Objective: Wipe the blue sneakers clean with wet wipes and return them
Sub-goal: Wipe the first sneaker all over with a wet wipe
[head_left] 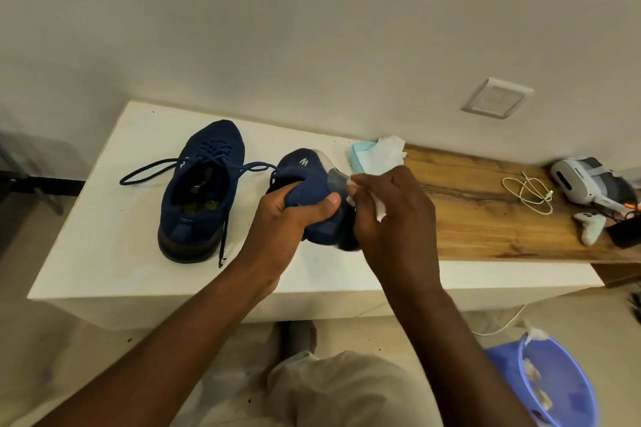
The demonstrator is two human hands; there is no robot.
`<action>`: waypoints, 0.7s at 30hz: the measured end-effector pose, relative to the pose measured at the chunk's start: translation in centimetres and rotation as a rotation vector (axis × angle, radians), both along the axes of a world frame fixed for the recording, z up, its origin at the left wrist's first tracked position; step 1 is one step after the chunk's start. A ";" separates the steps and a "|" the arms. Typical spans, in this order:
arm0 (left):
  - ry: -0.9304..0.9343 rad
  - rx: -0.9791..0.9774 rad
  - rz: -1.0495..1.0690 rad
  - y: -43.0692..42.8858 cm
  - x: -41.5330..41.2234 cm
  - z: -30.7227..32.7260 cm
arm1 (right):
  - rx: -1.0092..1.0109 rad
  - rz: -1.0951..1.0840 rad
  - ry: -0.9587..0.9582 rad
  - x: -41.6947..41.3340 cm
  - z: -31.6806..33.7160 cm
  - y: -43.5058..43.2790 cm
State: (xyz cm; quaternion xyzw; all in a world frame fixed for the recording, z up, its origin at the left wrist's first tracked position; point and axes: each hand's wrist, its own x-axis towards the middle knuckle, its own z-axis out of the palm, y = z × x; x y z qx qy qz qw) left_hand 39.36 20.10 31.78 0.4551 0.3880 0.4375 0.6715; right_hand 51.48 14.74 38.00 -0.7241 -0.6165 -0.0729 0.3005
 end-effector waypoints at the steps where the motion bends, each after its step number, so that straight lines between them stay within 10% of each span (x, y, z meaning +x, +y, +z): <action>1: 0.004 0.020 -0.006 -0.1 0.0 -0.3 | -0.057 -0.026 -0.017 0.3 0.2 1.0; 21: 0.172 0.269 0.095 0.3 0.2 -2.9 | -0.028 -0.052 0.320 -0.1 -5.9 -0.6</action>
